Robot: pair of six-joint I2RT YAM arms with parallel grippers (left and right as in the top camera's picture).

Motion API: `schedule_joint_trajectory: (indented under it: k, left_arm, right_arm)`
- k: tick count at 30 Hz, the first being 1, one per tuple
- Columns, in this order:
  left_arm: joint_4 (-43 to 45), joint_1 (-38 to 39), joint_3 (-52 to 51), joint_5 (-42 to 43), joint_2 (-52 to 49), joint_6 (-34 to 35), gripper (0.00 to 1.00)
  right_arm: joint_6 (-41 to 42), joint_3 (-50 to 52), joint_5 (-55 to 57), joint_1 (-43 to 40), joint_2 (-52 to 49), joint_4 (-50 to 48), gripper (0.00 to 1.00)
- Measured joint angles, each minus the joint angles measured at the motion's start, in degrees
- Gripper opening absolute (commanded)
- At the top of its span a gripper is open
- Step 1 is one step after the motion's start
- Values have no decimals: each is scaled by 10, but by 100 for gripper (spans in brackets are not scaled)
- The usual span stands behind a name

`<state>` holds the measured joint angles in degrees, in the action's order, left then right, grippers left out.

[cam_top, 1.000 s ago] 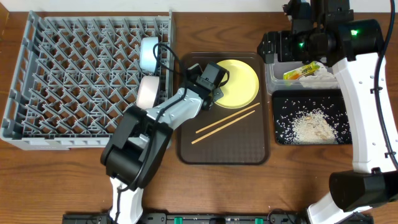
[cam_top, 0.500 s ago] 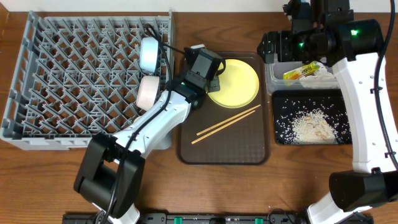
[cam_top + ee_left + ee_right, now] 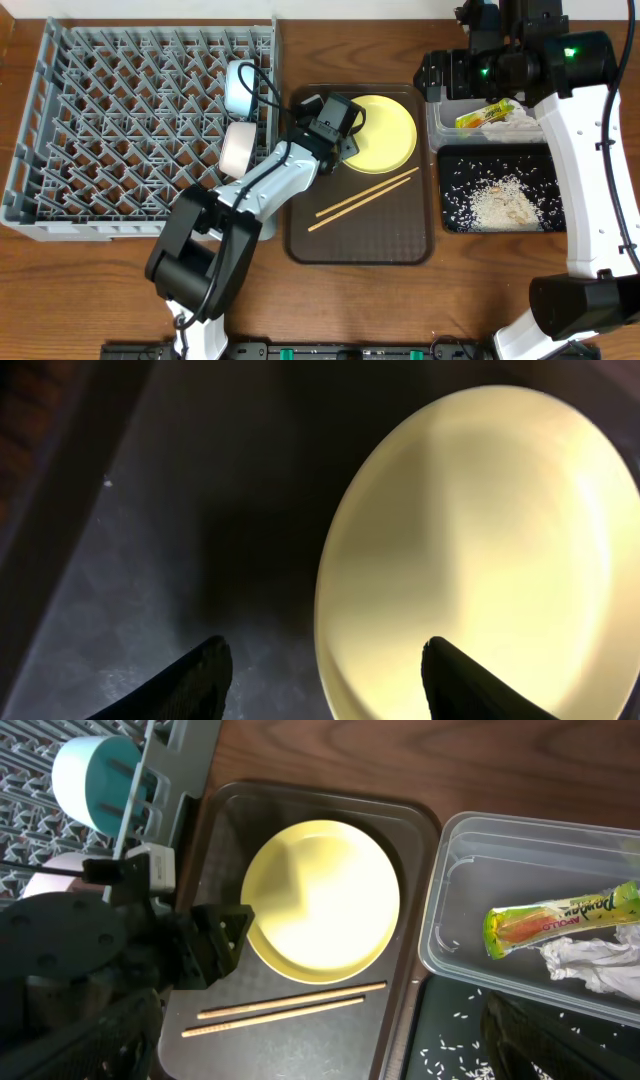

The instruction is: Sort waste into correct bins and load items into the dishwasher

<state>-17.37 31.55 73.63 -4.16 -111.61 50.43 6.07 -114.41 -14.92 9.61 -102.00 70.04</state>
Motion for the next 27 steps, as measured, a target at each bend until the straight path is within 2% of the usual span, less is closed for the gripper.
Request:
schedule_joint_trajectory:
  k: [6,25,27]
  left_arm:
    - [10,0,0,9,-11,9,41]
    - [17,2,0,40,-45,7,40]
    - [23,2,0,47,-49,6,35]
  right_arm:
    - [0,0,0,0,0,0,99]
    - [0,0,0,0,0,0,99]
    - [0,0,0,0,0,0,99]
